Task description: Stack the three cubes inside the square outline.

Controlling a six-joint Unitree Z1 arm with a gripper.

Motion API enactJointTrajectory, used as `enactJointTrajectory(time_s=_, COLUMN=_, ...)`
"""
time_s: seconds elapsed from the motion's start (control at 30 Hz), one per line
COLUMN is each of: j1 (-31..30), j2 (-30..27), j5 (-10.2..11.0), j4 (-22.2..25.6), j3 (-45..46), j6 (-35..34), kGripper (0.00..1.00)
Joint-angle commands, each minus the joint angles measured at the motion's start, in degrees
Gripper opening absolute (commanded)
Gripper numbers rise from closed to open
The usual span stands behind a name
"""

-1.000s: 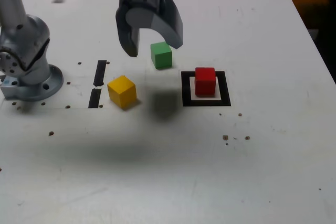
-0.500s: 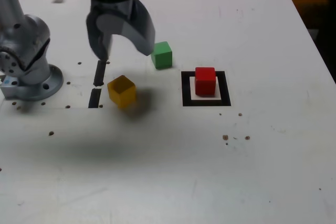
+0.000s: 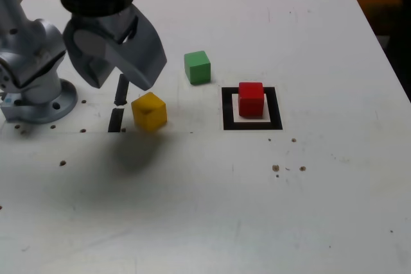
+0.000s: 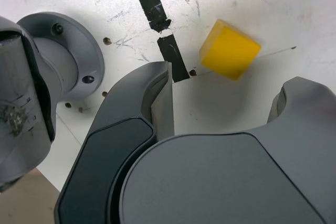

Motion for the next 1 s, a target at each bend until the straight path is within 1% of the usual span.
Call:
enactJointTrajectory(time_s=0.0, j1=-1.23, j2=-0.69, j5=0.36, j4=-0.27, j3=0.91, j6=0.48, kGripper=0.76)
enactJointTrajectory(time_s=0.1, j1=-3.06, j2=-0.67, j5=0.78, j4=-1.70, j3=2.02, j6=0.89, kGripper=0.76)
enactJointTrajectory(time_s=0.23, j1=-4.17, j2=-0.46, j5=0.90, j4=-4.96, j3=3.48, j6=1.85, kGripper=0.76)
enactJointTrajectory(time_s=0.37, j1=-4.38, j2=0.04, j5=0.66, j4=-8.53, j3=5.21, j6=3.28, kGripper=0.76)
enactJointTrajectory(time_s=0.5, j1=-4.46, j2=0.75, j5=0.70, j4=-14.15, j3=9.28, j6=3.85, kGripper=0.77)
enactJointTrajectory(time_s=0.6, j1=-4.46, j2=1.08, j5=0.80, j4=-16.32, j3=10.78, j6=3.85, kGripper=0.78)
enactJointTrajectory(time_s=0.97, j1=-3.74, j2=3.55, j5=0.83, j4=-19.47, j3=12.43, j6=3.85, kGripper=0.78)
